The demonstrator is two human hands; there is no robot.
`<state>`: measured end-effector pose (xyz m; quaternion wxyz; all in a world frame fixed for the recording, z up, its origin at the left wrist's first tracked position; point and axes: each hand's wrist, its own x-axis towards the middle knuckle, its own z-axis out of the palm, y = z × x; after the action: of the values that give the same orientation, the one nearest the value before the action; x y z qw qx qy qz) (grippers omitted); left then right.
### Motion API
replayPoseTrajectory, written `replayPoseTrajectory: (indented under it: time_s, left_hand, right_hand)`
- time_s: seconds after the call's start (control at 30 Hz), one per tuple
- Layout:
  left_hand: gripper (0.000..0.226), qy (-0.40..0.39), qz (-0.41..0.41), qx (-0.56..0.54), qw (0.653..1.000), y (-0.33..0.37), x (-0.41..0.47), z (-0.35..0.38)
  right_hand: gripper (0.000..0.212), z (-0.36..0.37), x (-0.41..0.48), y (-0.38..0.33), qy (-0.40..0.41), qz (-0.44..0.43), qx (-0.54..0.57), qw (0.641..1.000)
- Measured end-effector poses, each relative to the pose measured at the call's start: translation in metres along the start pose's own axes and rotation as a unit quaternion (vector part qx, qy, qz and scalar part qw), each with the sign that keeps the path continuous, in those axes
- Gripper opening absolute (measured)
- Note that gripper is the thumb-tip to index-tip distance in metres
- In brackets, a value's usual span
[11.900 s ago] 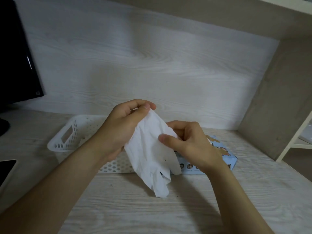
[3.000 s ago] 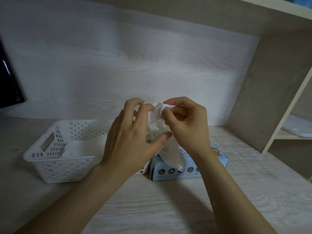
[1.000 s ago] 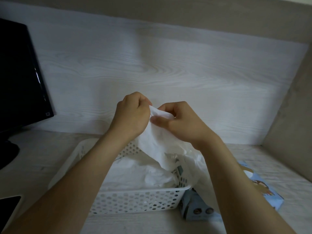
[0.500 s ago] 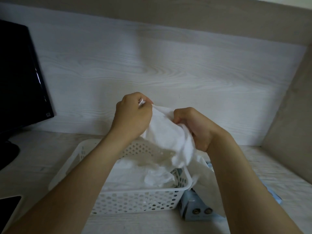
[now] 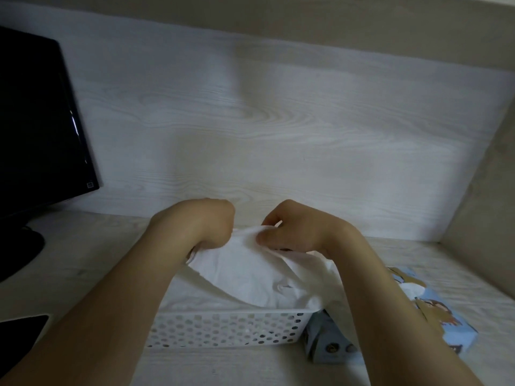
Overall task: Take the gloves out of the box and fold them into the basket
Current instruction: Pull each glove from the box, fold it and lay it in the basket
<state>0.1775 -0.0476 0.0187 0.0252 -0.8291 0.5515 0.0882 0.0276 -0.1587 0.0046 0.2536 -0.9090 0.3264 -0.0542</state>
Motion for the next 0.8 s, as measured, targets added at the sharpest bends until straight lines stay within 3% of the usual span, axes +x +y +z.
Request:
replayPoseTrajectory:
  time_s: [0.23,0.33,0.43,0.5,0.57,0.7,0.8]
  left_hand:
    - [0.058,-0.052,-0.049,0.051,0.996,-0.013,0.007,0.008]
    - [0.041,-0.05,-0.046,0.086,0.994,-0.025,0.02,0.014]
    - [0.008,-0.065,-0.073,0.121,0.988,-0.035,0.03,0.019]
    - [0.019,-0.087,-0.093,0.142,0.982,-0.034,0.026,0.018]
    - [0.025,-0.079,-0.103,0.141,0.981,-0.026,0.016,0.016]
    - [0.019,-0.063,-0.076,0.113,0.989,-0.014,0.003,0.009]
    - [0.042,-0.116,-0.047,0.053,0.991,-0.004,-0.004,0.006]
  right_hand:
    - [0.01,0.023,0.014,0.001,0.031,-0.005,-0.039,0.999]
    - [0.015,0.037,0.022,-0.005,0.073,-0.02,-0.054,0.996]
    - [0.023,0.042,0.024,-0.008,0.1,-0.019,-0.083,0.991]
    - [0.025,0.041,0.02,-0.012,0.105,-0.026,-0.094,0.99]
    - [0.03,0.036,0.013,-0.018,0.087,-0.037,-0.101,0.99]
    - [0.056,0.028,-0.004,-0.031,-0.033,-0.023,-0.161,0.986]
    - [0.048,0.029,-0.006,-0.03,-0.08,-0.006,-0.212,0.974]
